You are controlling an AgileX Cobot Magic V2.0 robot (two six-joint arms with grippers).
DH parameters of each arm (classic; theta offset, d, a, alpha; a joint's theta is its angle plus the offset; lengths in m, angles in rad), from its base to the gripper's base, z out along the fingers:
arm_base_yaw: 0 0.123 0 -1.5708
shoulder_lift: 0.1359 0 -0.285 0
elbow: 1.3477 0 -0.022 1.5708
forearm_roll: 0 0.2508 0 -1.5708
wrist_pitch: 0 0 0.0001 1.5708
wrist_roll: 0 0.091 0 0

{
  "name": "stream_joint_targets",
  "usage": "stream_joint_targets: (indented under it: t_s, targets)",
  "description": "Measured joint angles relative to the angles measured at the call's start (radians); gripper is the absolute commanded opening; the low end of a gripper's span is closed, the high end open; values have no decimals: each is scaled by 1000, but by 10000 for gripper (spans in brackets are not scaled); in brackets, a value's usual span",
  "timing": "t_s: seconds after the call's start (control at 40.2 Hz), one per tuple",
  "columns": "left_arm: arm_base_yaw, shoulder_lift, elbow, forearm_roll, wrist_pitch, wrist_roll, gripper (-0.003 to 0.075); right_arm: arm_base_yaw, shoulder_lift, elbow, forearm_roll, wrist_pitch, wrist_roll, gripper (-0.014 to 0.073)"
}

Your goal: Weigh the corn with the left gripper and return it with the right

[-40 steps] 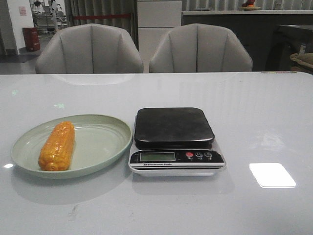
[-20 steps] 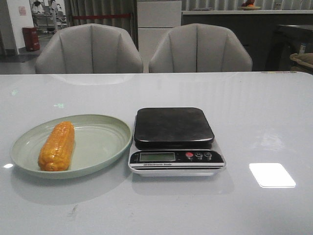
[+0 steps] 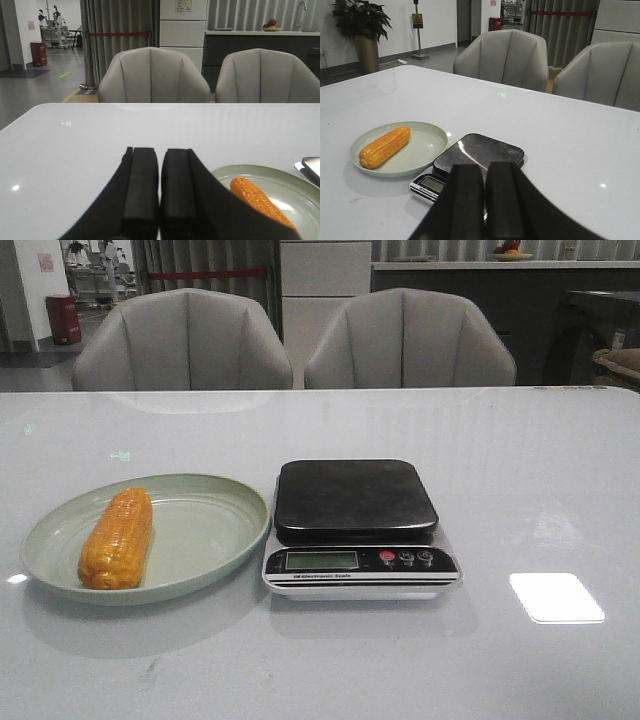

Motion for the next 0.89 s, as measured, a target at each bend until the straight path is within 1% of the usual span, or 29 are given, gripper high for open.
stream_joint_targets:
  t_s: [0.795, 0.895]
  targets:
    - [0, 0, 0, 0, 0, 0, 114, 0, 0, 0, 0, 0, 0, 187]
    - [0, 0, 0, 0, 0, 0, 114, -5, 0, 20, 0, -7, 0, 187]
